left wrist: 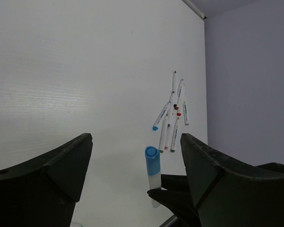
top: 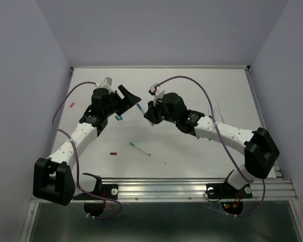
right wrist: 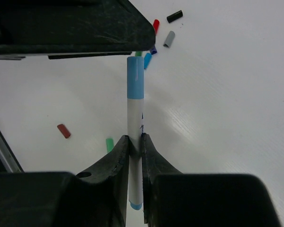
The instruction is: Open the pen caps
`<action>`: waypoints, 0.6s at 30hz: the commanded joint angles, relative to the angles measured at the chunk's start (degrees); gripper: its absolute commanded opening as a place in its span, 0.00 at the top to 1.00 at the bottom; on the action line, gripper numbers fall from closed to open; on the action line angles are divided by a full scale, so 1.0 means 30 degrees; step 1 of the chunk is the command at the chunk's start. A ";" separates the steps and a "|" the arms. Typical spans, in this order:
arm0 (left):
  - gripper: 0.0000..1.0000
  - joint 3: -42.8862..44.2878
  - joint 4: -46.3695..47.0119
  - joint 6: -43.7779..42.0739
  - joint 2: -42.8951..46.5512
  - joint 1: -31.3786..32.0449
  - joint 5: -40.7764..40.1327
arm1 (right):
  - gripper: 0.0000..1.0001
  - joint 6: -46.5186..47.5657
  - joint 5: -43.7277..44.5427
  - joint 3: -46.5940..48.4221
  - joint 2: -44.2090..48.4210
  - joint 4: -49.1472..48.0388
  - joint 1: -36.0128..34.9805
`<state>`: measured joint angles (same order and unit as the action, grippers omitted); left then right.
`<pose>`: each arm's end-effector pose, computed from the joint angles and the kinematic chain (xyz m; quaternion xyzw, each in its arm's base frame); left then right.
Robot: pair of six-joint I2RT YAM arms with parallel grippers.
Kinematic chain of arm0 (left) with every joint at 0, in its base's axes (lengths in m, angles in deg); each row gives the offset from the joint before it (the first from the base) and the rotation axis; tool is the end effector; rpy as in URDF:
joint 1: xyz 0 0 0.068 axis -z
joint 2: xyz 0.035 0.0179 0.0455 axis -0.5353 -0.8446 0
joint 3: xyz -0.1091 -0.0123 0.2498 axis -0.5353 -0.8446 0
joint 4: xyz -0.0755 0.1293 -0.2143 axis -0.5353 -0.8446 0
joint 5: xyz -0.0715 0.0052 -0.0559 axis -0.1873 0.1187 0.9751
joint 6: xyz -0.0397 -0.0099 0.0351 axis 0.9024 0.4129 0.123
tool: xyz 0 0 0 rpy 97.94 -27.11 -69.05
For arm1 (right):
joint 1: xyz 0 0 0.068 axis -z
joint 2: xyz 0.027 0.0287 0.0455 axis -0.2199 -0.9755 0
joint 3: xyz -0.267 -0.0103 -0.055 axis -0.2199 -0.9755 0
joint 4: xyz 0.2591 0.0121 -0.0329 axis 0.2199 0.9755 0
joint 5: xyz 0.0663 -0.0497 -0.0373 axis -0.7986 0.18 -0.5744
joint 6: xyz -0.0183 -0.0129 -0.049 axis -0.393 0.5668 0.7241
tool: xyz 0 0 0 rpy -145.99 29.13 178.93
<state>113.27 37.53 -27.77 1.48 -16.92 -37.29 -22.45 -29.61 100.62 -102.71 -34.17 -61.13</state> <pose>0.2690 -0.0864 0.3023 -0.1063 0.7813 -0.4180 0.4512 0.2465 0.2797 0.2929 -0.2758 0.7862 0.2853 0.4737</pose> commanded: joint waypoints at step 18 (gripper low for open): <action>0.88 0.1173 0.2505 0.1117 -0.0961 0.2470 -0.0475 | 0.99 -0.1533 0.0397 -0.0770 0.1695 -0.1777 -0.0031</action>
<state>114.25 42.08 -24.36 -2.13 -10.19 -38.71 -26.93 -29.09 99.31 -100.83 -36.09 -61.11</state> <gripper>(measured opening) 0.219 0.155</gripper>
